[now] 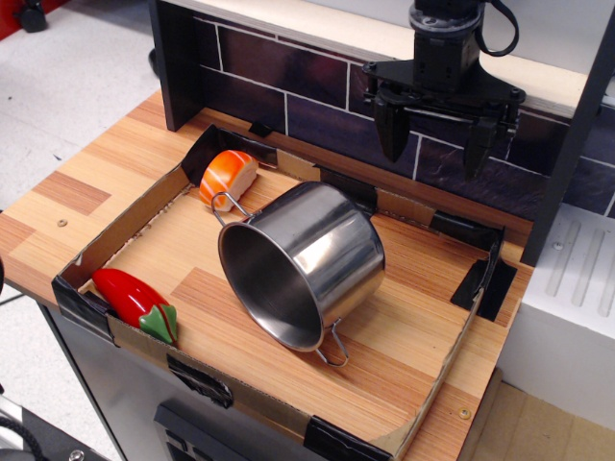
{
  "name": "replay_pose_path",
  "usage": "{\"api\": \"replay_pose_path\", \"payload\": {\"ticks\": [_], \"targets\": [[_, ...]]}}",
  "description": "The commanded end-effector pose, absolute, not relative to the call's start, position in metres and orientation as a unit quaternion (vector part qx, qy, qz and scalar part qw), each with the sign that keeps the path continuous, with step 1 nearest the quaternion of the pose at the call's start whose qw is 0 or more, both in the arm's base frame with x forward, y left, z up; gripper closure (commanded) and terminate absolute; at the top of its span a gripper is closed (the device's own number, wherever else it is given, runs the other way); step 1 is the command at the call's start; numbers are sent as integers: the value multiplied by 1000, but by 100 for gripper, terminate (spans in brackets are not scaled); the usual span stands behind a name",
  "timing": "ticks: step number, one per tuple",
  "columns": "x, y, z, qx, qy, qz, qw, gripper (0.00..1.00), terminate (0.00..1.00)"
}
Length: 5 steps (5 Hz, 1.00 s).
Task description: Upright metal pot
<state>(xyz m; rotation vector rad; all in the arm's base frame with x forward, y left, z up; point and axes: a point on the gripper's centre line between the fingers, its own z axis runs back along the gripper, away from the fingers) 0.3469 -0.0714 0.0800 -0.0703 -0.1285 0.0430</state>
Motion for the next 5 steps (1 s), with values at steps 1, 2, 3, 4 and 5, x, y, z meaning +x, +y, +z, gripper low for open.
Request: {"api": "replay_pose_path", "payload": {"ticks": [1,2,3,4,5], "targets": [[347,-71,80,-35,-64,21,997,0,0],[344,-74,86,-44,-54,0,998,0,0],[340,-82,102,-59,-74,-41,995,0,0],[332,-88,118,-83,-92,-90,988,0,0],[320,-86,148,-105,-132,-174,970,0,0]]}}
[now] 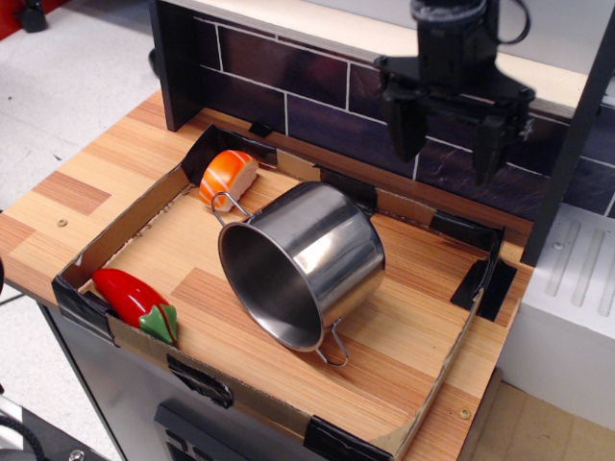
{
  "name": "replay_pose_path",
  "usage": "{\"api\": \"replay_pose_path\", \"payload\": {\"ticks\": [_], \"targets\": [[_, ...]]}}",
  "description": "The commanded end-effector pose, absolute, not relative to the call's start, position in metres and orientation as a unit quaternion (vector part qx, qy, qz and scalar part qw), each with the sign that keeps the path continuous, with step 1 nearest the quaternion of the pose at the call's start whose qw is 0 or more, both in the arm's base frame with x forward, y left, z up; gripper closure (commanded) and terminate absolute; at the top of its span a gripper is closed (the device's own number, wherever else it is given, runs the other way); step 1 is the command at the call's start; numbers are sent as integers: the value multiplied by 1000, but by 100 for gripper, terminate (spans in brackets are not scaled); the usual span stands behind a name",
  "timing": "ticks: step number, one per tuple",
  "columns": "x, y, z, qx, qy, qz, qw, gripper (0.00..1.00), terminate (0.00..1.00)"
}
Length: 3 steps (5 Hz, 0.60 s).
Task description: Upright metal pot
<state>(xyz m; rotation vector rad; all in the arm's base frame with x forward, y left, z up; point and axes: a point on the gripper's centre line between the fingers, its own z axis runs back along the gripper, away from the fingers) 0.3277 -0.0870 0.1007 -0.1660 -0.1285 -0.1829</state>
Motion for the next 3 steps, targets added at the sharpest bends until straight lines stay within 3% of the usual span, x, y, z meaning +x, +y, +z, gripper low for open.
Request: {"api": "replay_pose_path", "payload": {"ticks": [1,2,3], "targets": [[303,-78,169,-112,-143,-234,955,0,0],[276,-63,168,-121,-95,-340,928,0,0],[255,-40,169,-114,-81,-431,891,0,0]]}}
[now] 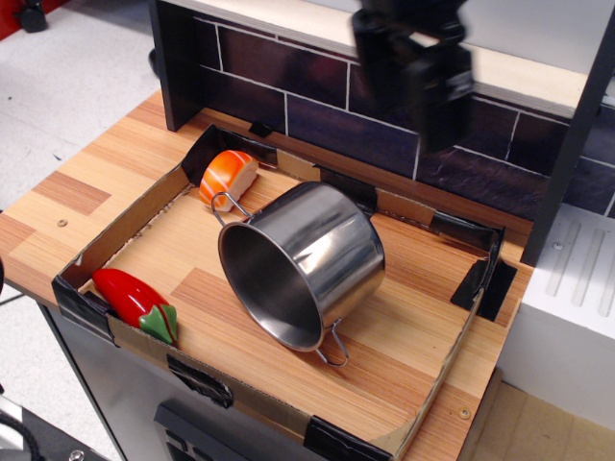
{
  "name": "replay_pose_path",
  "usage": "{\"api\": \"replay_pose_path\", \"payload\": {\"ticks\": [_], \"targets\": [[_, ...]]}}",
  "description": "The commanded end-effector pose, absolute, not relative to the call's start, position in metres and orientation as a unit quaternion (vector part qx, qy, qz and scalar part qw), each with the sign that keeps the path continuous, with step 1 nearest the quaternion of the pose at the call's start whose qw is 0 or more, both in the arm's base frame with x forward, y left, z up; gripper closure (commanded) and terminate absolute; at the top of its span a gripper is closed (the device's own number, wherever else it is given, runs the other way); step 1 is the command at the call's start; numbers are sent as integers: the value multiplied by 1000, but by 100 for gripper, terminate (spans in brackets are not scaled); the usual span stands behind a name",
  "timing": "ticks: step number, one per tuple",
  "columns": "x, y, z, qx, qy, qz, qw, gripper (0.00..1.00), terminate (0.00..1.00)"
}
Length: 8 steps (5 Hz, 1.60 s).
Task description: Upright metal pot
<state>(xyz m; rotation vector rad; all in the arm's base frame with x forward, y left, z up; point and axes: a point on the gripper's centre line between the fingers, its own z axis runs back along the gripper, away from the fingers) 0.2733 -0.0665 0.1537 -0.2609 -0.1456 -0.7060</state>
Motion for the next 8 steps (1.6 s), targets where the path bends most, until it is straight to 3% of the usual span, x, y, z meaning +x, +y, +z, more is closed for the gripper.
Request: {"api": "replay_pose_path", "payload": {"ticks": [1,2,3,5,7,8], "targets": [[243,-19,172,-99,-82,-492,861,0,0],[239,-4,165,-84,-70,-585,804,0,0],[244,6,154,-23,-100,-623,776,0,0],[251,21,138,-1,-117,-650,751,0,0],[245,28,118,-3,-91,-679,729,0,0],[244,27,104,16,-91,-694,714,0,0]]}}
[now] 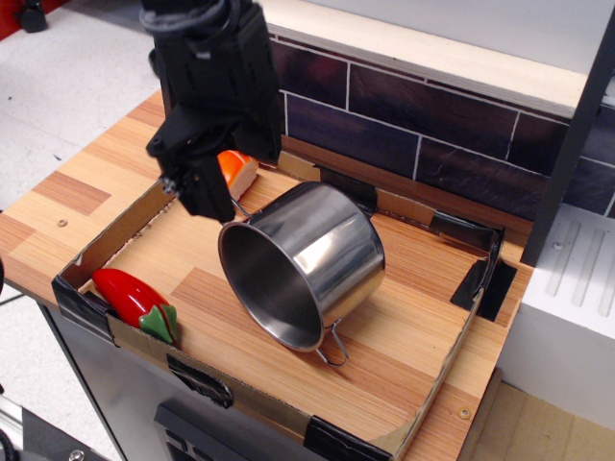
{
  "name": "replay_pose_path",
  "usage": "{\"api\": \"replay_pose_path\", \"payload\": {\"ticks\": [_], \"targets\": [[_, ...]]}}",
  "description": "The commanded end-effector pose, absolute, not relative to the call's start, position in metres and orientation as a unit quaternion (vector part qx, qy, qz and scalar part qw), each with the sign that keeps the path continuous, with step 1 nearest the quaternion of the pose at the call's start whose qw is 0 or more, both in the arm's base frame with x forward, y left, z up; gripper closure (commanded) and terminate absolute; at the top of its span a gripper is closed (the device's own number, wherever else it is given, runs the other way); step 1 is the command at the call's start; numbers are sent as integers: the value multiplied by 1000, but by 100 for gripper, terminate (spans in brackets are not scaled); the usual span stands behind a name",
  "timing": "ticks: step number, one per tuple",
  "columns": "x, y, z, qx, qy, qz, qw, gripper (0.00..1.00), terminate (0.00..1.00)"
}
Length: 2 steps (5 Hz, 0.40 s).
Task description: Upright metal pot
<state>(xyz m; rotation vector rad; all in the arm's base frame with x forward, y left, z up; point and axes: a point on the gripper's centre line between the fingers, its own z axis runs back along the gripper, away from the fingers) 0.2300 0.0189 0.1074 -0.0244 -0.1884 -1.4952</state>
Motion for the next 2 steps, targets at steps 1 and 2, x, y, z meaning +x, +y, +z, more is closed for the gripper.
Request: {"api": "replay_pose_path", "payload": {"ticks": [1,2], "targets": [[243,24,96,45,-103,-708,698,0,0],[244,22,84,66,-117,-710,691,0,0]]}}
